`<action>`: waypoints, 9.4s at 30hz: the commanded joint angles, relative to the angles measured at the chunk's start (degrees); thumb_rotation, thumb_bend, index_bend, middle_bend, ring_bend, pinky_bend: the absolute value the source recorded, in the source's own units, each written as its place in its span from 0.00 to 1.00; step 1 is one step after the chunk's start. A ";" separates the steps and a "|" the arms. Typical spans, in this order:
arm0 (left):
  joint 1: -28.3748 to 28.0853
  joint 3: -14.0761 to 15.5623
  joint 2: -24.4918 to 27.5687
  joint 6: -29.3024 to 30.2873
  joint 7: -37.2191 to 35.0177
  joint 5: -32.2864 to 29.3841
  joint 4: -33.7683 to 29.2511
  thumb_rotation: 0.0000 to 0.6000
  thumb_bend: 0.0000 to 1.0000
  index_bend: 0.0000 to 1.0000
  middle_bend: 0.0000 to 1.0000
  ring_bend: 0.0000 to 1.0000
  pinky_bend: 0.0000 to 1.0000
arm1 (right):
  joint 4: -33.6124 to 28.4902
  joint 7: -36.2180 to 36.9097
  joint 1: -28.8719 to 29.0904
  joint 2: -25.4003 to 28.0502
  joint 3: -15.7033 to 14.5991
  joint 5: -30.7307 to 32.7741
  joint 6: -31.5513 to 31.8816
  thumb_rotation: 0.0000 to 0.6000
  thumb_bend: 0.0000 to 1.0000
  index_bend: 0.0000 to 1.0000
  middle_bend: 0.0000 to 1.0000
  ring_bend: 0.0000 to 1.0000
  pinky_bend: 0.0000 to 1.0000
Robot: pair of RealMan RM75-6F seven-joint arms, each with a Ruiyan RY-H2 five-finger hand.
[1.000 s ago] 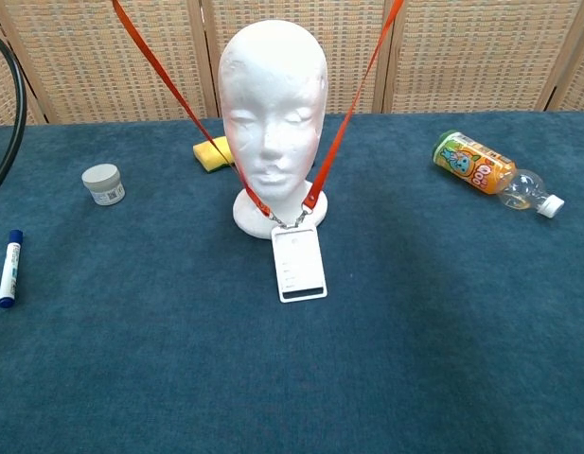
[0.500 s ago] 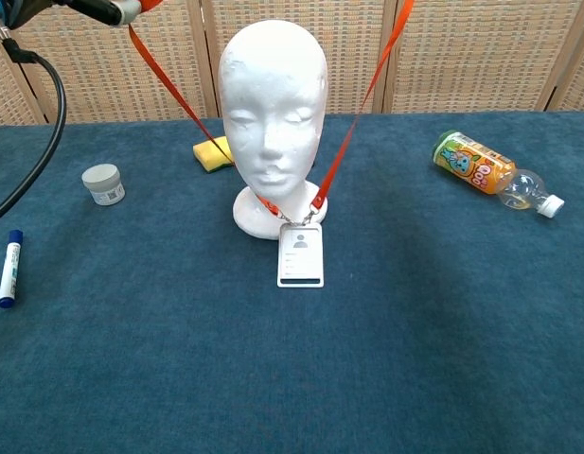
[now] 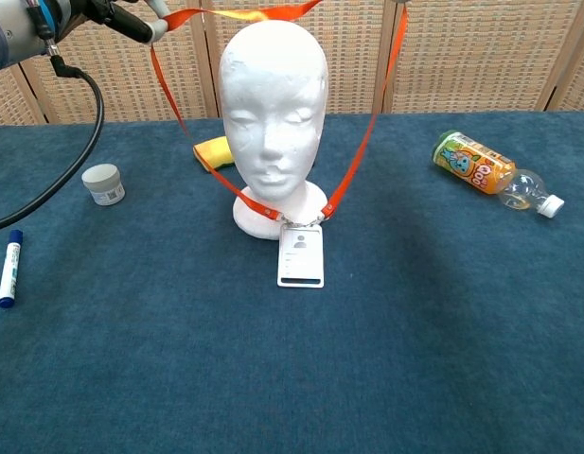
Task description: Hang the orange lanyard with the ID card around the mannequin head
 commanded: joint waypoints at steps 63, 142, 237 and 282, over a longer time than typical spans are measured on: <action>2.66 2.40 -0.61 0.37 -4.89 5.85 10.17 1.00 0.07 0.00 0.00 0.00 0.00 | 14.76 7.41 1.03 -3.44 -0.02 -2.14 -3.28 1.00 0.00 0.25 0.02 0.00 0.00; 1.07 23.04 3.69 -19.67 14.44 6.00 -9.82 1.00 1.00 0.02 0.84 0.79 0.86 | 1.05 23.94 -45.95 10.19 -26.68 -60.55 25.95 1.00 0.55 0.25 0.01 0.00 0.00; -29.53 32.00 -4.25 -26.07 17.00 -29.93 -7.75 1.00 1.00 0.06 0.84 0.79 0.85 | -1.01 25.25 -48.99 10.46 -23.80 -63.62 28.98 1.00 0.57 0.24 0.01 0.00 0.00; -37.55 38.16 0.15 -26.25 14.12 -27.55 -21.10 1.00 1.00 0.07 0.84 0.79 0.85 | -1.38 24.35 -49.30 10.19 -23.70 -64.28 29.48 1.00 0.57 0.24 0.01 0.00 0.00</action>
